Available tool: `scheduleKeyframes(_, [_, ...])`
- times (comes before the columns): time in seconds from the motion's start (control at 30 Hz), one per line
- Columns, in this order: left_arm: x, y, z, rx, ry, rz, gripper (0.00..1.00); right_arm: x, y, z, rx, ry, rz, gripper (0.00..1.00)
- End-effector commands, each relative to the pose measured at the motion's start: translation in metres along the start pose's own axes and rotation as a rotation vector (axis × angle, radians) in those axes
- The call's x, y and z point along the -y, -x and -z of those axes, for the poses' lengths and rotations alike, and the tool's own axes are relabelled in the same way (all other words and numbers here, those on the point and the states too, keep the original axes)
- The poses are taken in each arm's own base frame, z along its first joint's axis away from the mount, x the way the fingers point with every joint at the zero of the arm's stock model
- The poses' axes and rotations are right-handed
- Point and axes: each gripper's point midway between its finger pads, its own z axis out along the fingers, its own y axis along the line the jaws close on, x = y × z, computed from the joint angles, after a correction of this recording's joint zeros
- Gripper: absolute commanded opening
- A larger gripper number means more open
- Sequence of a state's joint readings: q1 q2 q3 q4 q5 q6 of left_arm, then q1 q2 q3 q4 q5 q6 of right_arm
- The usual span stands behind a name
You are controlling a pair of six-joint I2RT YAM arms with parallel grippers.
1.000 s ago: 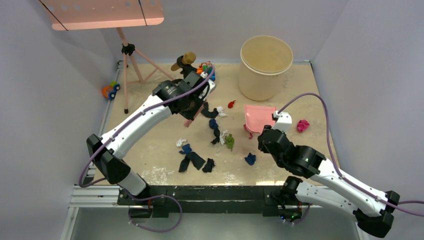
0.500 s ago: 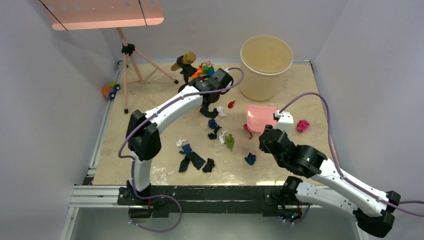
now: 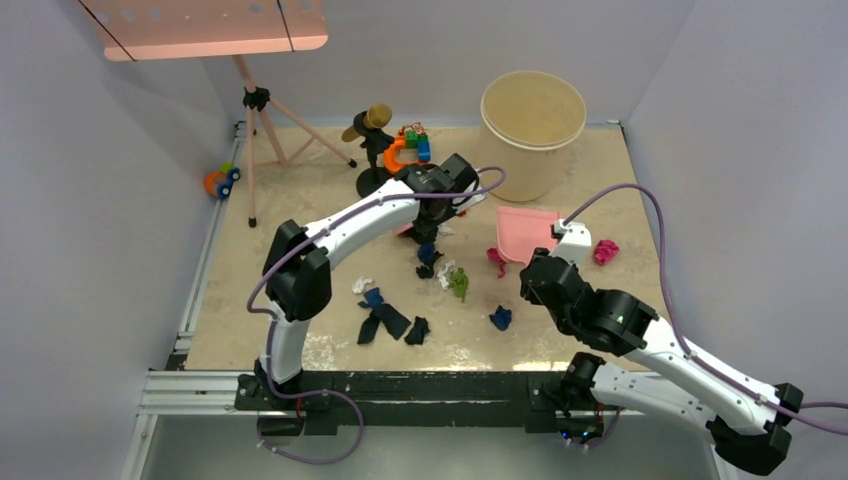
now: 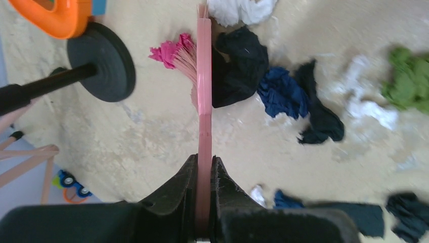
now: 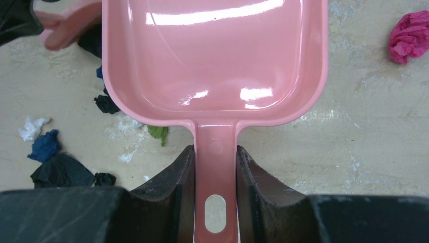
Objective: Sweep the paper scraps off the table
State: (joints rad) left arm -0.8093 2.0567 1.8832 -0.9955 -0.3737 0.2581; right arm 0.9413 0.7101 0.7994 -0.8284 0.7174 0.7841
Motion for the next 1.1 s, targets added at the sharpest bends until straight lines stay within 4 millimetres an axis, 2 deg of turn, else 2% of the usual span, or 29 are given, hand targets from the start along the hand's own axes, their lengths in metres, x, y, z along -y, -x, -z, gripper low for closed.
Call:
scheduleKeyframes(0.0, [0.010,0.001,0.066,0.140,-0.139,0.101,0.00,0.001,0.025,0.010,0.067,-0.003,-0.069,0.00])
scheduleKeyframes(0.13, [-0.001,0.006,0.113,0.264,-0.152,0.200,0.00,0.002,0.027,0.013,0.071,0.008,-0.081,0.00])
scheduleKeyframes(0.2, [-0.016,-0.003,0.127,0.260,-0.083,0.272,0.00,0.001,0.027,0.014,0.070,0.016,-0.086,0.00])
scheduleKeyframes(0.27, [-0.029,-0.024,0.136,0.187,0.004,0.390,0.00,-0.001,0.028,0.015,0.066,0.026,-0.087,0.00])
scheduleKeyframes(0.37, [-0.032,-0.066,0.150,0.050,0.074,0.555,0.00,-0.003,0.026,0.015,0.053,0.033,-0.084,0.00])
scheduleKeyframes(0.57, [-0.034,-0.163,0.181,-0.226,0.338,0.850,0.00,-0.009,0.024,0.013,0.045,0.056,-0.088,0.00])
scheduleKeyframes(0.67, [-0.016,-0.187,0.186,-0.318,0.321,0.906,0.00,-0.013,0.024,0.012,0.044,0.065,-0.088,0.00])
scheduleKeyframes(0.87, [0.028,-0.212,0.194,-0.377,0.213,1.198,0.00,-0.019,0.023,0.008,0.039,0.072,-0.087,0.00])
scheduleKeyframes(0.97, [0.046,-0.224,0.192,-0.442,0.197,1.277,0.00,-0.021,0.023,0.008,0.038,0.079,-0.093,0.00])
scheduleKeyframes(1.07, [0.062,-0.245,0.184,-0.523,0.241,1.353,0.00,-0.021,0.023,0.008,0.040,0.081,-0.097,0.00])
